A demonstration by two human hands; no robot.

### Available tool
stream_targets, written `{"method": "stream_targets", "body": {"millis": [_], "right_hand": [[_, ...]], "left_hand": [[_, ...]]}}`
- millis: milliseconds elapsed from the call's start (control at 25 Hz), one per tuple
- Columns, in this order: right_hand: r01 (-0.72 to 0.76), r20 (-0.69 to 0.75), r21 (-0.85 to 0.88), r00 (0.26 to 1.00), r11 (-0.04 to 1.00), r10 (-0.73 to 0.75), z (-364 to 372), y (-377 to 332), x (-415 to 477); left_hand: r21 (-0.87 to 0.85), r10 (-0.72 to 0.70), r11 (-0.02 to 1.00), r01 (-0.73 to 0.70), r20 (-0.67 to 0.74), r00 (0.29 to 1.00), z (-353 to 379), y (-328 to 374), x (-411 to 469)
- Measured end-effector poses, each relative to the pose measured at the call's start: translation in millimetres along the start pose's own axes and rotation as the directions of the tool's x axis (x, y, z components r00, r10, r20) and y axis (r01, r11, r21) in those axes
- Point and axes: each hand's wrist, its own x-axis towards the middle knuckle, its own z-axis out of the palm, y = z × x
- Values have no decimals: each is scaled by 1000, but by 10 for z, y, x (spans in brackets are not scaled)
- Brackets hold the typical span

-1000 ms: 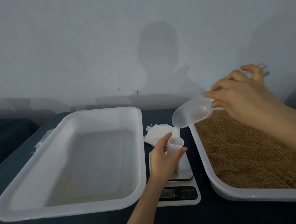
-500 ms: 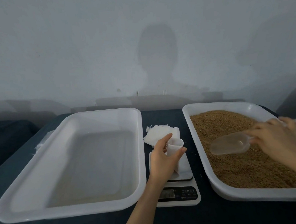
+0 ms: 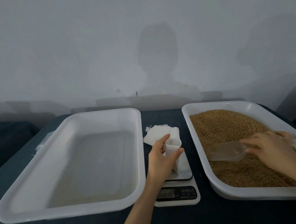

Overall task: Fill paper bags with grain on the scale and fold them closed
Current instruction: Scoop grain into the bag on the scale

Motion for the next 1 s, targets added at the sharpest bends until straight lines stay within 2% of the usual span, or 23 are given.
{"method": "stream_targets", "body": {"millis": [80,320,520,600,720,840,920,1000], "right_hand": [[-20,1,108,1000,994,20,-3,49,-18],[-65,15,280,998,958,63,40,137,-67],[-138,119,238,987,961,112,155,176,-77],[-155,139,169,981,973,132,173,182,-77],[-188,165,188,974,964,158,180,186,-85],[-191,193,115,967,975,166,140,161,-91],[-206,215,141,961,968,174,125,132,-98],[-216,154,187,970,958,189,73,17,-119]], "left_hand": [[-1,3,1000,-3,2,1000,-5,3,-2],[-2,-3,1000,3,15,1000,6,19,-3],[10,-5,1000,5,28,1000,0,7,3],[24,-4,1000,3,32,999,-8,8,9],[41,-4,999,3,41,999,-13,-7,17],[52,-11,999,8,44,999,-16,-13,23],[55,-10,998,8,47,999,-23,-12,24],[35,-6,999,4,53,999,-30,-16,13]]}}
